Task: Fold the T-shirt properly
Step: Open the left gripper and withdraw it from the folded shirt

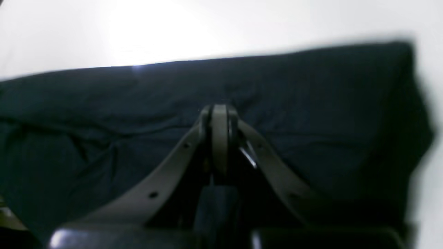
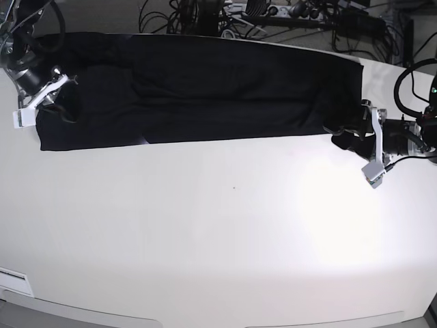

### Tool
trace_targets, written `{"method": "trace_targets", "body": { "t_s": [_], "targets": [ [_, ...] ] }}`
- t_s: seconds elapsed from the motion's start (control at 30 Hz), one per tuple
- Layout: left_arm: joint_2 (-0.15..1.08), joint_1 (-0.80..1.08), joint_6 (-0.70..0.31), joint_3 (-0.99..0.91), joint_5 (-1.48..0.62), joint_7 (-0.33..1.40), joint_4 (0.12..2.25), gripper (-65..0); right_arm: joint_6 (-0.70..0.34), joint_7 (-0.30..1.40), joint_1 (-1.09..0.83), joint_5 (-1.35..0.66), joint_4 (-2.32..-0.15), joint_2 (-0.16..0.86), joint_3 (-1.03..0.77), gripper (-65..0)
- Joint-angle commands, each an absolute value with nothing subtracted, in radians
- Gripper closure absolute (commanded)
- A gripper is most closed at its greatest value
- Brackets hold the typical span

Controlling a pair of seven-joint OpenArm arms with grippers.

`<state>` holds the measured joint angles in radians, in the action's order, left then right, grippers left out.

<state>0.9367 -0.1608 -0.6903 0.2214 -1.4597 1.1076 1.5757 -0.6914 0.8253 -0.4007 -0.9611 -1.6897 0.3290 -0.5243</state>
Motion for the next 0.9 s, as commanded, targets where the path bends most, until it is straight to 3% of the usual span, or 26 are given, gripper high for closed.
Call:
{"method": "trace_targets", "body": {
  "t_s": [0.0, 0.43, 0.67, 0.87],
  "targets": [
    [0.962, -0.178, -0.698, 0.207, -1.484, 1.096, 1.586, -31.4, -0.698, 0.809, -0.386, -0.958, -1.674, 0.344, -0.514, 0.0],
    [0.970, -0.218, -0.698, 0.207, -1.466, 1.091, 1.586, -31.4, -0.698, 0.833, -0.371, -0.749, -1.630, 0.362, -0.458, 0.0],
    [0.970, -0.278, -0.698, 0.207, -1.350, 1.037, 1.586, -31.4, -0.329, 0.725, -0.371, -0.528, -1.730, 0.364, -0.459, 0.0],
    [0.966, -0.277, -0.599, 0.207, -1.248, 0.994, 1.586, -31.4, -0.034, 0.725, -0.367, -0.424, -1.777, 0.355, -0.459, 0.0]
  ]
}}
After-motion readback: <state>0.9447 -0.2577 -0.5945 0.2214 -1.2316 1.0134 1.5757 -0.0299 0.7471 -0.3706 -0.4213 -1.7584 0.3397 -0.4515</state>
